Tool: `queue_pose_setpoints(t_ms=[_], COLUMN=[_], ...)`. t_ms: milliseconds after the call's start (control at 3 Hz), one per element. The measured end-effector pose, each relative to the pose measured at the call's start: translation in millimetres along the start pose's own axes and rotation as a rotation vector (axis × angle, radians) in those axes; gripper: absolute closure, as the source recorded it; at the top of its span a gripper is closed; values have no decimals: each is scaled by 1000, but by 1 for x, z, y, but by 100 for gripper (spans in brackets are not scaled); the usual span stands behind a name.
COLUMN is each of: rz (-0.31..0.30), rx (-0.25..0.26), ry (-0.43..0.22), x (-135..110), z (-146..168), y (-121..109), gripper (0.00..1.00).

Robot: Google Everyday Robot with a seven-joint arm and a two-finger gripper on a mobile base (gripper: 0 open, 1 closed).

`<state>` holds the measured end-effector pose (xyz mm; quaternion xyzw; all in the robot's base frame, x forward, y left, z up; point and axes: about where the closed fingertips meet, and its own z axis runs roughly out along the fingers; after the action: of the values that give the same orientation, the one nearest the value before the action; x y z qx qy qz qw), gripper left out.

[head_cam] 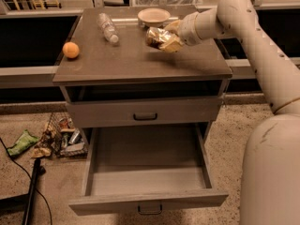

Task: Pick orange can from middle drawer and place on counter

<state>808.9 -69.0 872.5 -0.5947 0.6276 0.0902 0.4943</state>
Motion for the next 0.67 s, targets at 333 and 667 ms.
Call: queue_pose_setpoints(t_ms=[333,667], rz=[26,39], rx=[-8,-15], ry=[-6,-11], x=[7,11], z=[8,13], y=[-2,-2], gripper=[36,13])
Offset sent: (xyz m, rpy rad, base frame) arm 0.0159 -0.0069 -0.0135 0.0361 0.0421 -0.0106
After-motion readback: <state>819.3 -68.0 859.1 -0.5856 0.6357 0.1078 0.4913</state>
